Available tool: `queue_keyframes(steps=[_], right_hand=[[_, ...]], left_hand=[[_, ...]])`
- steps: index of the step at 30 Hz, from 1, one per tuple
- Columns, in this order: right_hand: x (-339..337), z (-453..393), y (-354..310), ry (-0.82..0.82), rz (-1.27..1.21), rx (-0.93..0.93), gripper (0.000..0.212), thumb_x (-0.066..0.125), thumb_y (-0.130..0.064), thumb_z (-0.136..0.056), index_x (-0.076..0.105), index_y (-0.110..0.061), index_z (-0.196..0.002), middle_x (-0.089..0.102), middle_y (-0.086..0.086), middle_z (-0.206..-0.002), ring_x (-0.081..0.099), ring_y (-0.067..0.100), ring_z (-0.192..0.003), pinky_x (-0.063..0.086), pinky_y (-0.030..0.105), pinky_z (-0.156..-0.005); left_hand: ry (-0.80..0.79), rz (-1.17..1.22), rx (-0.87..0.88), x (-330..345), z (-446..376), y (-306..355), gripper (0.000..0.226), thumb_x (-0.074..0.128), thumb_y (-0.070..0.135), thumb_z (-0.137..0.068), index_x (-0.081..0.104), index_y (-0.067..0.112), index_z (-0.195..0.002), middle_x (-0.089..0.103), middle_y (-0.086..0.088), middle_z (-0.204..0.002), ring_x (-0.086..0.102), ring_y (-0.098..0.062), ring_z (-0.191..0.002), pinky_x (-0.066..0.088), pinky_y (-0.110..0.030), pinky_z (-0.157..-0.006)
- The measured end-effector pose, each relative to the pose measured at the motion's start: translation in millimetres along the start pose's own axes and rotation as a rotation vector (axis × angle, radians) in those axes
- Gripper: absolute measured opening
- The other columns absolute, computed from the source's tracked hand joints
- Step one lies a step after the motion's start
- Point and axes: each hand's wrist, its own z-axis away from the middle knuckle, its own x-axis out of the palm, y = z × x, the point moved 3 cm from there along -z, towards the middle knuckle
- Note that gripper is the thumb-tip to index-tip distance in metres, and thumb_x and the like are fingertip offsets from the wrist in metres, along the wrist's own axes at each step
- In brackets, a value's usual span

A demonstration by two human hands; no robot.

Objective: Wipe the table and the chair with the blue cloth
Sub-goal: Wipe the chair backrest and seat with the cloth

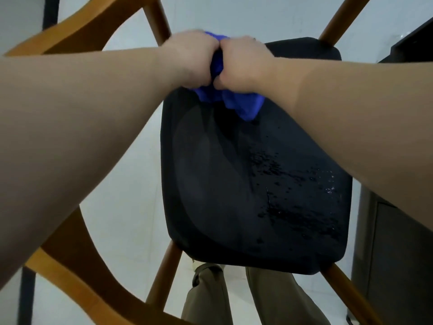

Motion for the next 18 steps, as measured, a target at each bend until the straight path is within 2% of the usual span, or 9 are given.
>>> queue_keyframes(steps=[1, 3, 5, 7, 11, 15, 18], right_hand=[[9.9, 2.5, 2.3, -0.101, 0.015, 0.011, 0.042, 0.069, -0.037, -0.079, 0.058, -0.016, -0.114, 0.061, 0.003, -0.099, 0.051, 0.023, -0.082, 0.038, 0.032, -0.067], [27.2, 8.8, 5.9, -0.221, 0.032, 0.033, 0.044, 0.069, -0.041, -0.08, 0.058, -0.015, -0.113, 0.057, 0.002, -0.089, 0.051, 0.023, -0.081, 0.037, 0.032, -0.063], [34.2, 13.2, 6.1, -0.239, 0.043, 0.037, 0.04, 0.067, -0.041, -0.082, 0.056, -0.014, -0.11, 0.051, 0.0, -0.078, 0.05, 0.022, -0.076, 0.036, 0.031, -0.058], [33.7, 19.7, 5.0, -0.245, 0.079, 0.033, 0.034, 0.067, -0.04, -0.082, 0.055, -0.015, -0.103, 0.048, 0.0, -0.073, 0.049, 0.02, -0.07, 0.035, 0.031, -0.055], [37.4, 43.3, 7.1, -0.314, 0.136, 0.008, 0.032, 0.069, -0.041, -0.078, 0.055, -0.018, -0.094, 0.05, -0.001, -0.07, 0.052, 0.024, -0.073, 0.039, 0.031, -0.062], [50.6, 71.8, 16.0, -0.44, 0.091, 0.018, 0.035, 0.072, -0.046, -0.075, 0.06, -0.019, -0.095, 0.059, 0.0, -0.074, 0.054, 0.019, -0.067, 0.04, 0.029, -0.059], [60.0, 91.5, 21.7, -0.471, 0.088, 0.007, 0.034, 0.07, -0.043, -0.076, 0.06, -0.02, -0.1, 0.059, -0.002, -0.074, 0.056, 0.02, -0.071, 0.041, 0.029, -0.059]], left_hand=[[-0.06, 0.0, 0.009, 7.2, 0.8, 5.0, 0.026, 0.066, 0.02, -0.081, 0.056, 0.013, -0.104, 0.051, -0.005, -0.08, 0.051, -0.03, -0.078, 0.039, -0.036, -0.063], [-0.106, 0.047, 0.009, 18.0, 2.8, 11.8, 0.031, 0.066, 0.015, -0.08, 0.053, 0.014, -0.108, 0.053, -0.005, -0.083, 0.051, -0.028, -0.08, 0.036, -0.035, -0.062], [-0.116, 0.08, -0.005, 20.9, 4.9, 14.8, 0.038, 0.069, 0.017, -0.079, 0.052, 0.013, -0.114, 0.056, -0.006, -0.09, 0.052, -0.027, -0.082, 0.037, -0.036, -0.062], [-0.158, 0.071, -0.01, 22.2, 9.7, 18.9, 0.035, 0.071, 0.023, -0.078, 0.059, 0.014, -0.109, 0.061, -0.007, -0.09, 0.056, -0.027, -0.08, 0.04, -0.034, -0.061], [-0.24, 0.099, 0.014, 34.8, 27.5, 34.8, 0.029, 0.072, 0.031, -0.074, 0.067, 0.015, -0.098, 0.066, -0.006, -0.085, 0.061, -0.026, -0.078, 0.044, -0.032, -0.061], [-0.37, 0.145, 0.036, 49.9, 48.2, 55.0, 0.029, 0.074, 0.033, -0.074, 0.066, 0.016, -0.096, 0.064, -0.003, -0.081, 0.059, -0.022, -0.074, 0.045, -0.03, -0.059], [-0.437, 0.168, 0.049, 59.4, 59.1, 68.1, 0.027, 0.073, 0.03, -0.074, 0.064, 0.016, -0.096, 0.063, -0.003, -0.081, 0.059, -0.021, -0.073, 0.045, -0.03, -0.06]])
